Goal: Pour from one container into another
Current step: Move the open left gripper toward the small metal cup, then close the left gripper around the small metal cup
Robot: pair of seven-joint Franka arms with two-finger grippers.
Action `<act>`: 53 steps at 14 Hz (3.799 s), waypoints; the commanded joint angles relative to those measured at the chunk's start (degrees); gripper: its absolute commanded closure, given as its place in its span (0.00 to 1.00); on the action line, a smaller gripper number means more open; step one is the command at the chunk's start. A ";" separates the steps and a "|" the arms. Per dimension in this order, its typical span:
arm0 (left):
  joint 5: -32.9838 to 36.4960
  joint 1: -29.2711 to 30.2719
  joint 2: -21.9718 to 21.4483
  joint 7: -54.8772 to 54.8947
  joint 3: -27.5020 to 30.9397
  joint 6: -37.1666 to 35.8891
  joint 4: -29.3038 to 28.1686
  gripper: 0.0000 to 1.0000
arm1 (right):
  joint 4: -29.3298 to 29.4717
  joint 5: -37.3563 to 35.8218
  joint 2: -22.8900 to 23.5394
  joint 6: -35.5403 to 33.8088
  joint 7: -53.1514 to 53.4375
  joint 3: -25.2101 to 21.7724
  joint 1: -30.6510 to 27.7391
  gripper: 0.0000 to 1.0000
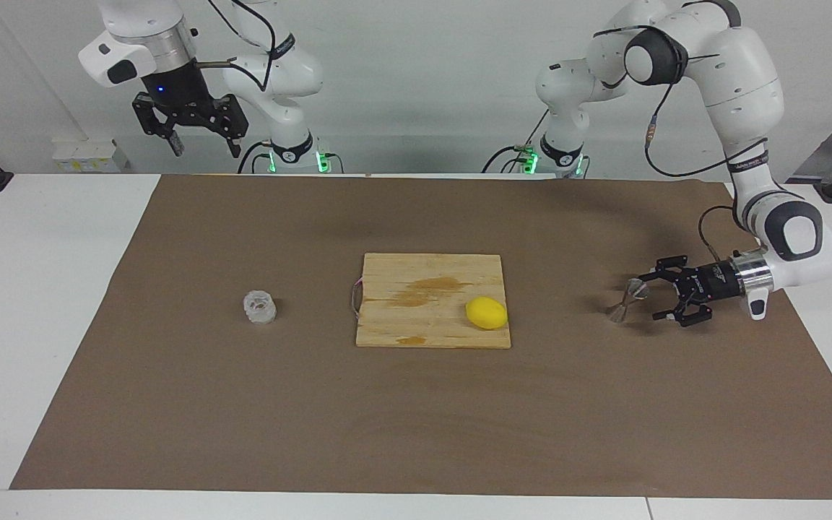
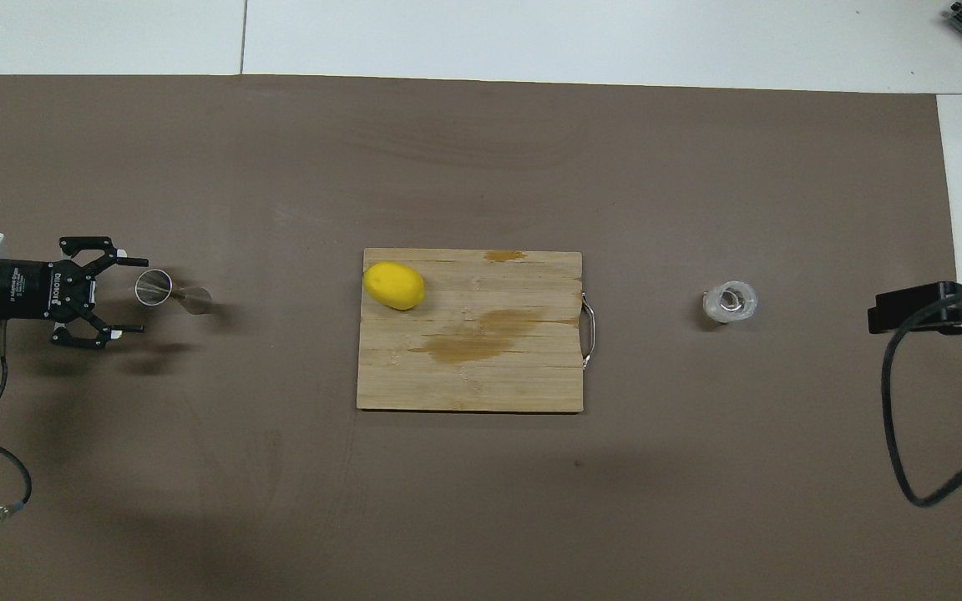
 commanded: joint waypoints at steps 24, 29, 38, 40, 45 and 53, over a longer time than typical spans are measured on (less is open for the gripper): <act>-8.15 -0.60 1.29 1.59 -1.41 -2.21 -1.94 0.00 | -1.06 1.01 -1.85 -0.23 -0.96 0.03 -0.80 0.00; -8.06 -0.43 1.29 1.59 -1.32 -2.29 -1.86 0.13 | -1.32 1.01 -1.85 1.16 -0.79 -0.84 -1.50 0.00; -7.98 -0.08 1.38 1.51 -1.32 -2.38 -1.86 0.31 | -1.77 1.01 1.13 6.53 -0.70 -0.67 -2.38 0.00; -8.06 0.01 1.64 1.51 -1.32 -2.47 -1.86 0.36 | -1.42 1.01 1.66 7.15 -0.70 -0.67 -2.47 0.00; -8.15 0.10 1.73 1.42 -1.32 -2.56 -1.86 0.50 | -1.06 1.10 2.20 7.67 -0.61 -0.67 -2.38 0.00; -8.94 0.36 2.25 1.50 -1.41 -3.87 -1.86 0.65 | -1.76 1.19 1.76 7.76 -0.26 -0.67 -1.85 0.00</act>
